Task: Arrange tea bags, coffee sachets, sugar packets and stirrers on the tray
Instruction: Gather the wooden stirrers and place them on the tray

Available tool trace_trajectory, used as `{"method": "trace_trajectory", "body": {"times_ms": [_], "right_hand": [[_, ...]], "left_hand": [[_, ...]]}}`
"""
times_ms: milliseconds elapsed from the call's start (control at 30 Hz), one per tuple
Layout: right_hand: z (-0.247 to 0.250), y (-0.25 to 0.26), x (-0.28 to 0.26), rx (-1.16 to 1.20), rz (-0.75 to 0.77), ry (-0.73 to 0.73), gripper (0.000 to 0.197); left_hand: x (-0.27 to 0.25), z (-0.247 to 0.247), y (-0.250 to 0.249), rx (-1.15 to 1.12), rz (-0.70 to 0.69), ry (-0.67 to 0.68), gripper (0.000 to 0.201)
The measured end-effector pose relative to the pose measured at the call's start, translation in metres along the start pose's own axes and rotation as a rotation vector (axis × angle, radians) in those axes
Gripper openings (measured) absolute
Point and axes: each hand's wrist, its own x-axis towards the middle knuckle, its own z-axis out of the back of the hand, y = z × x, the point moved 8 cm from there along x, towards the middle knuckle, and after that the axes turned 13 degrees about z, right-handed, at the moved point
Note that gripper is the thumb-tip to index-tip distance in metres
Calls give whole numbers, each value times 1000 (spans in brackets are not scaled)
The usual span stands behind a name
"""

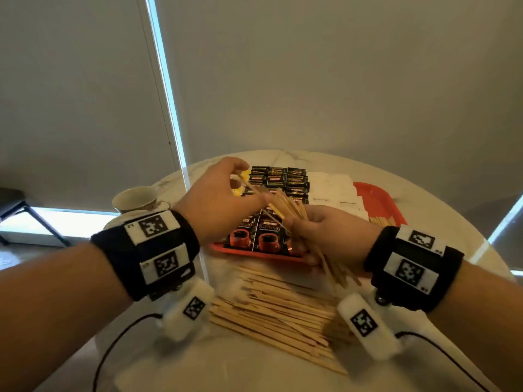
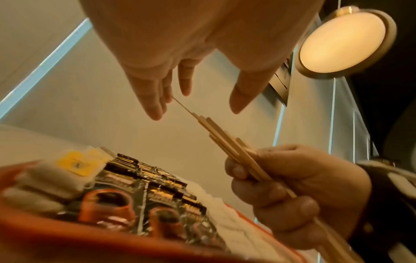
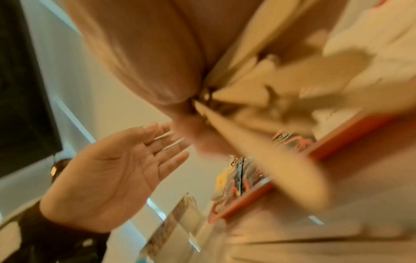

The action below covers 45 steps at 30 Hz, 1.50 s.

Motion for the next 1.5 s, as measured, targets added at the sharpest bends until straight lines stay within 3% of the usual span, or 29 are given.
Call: {"method": "trace_trajectory", "body": {"times_ms": [200,300,467,667,733,900,1033,1200,1333,1500], "right_hand": [[7,-4,15,399,18,-112,34],[13,1,25,406,71,-67,31],[25,0,43,520,25,-47,28],[41,0,67,611,9,-43,36],[50,5,72,638,47,-28,37],[87,29,86,659,319,-124,46],[106,40,91,713,580,-232,55],[124,44,89,760,794,-341,51],[124,32,95,661,782,-366,50],[105,13,107,573,620,-313,39]], "left_hand": [[31,-10,-25,-361,-110,-33,49],[46,-22,-36,-407,-156,4,38],[63,-47,-52,-636,-153,152,31],[79,-59,-75,-553,-237,334,26],[87,-59,-78,-629,-242,374,31],[116,-77,-53,-958,21,430,56],[113,-113,-39,-993,189,636,72],[104,-141,-38,-984,297,789,85],[95,-148,-39,-1064,364,895,90],[99,-147,-34,-1121,375,887,88]]}}
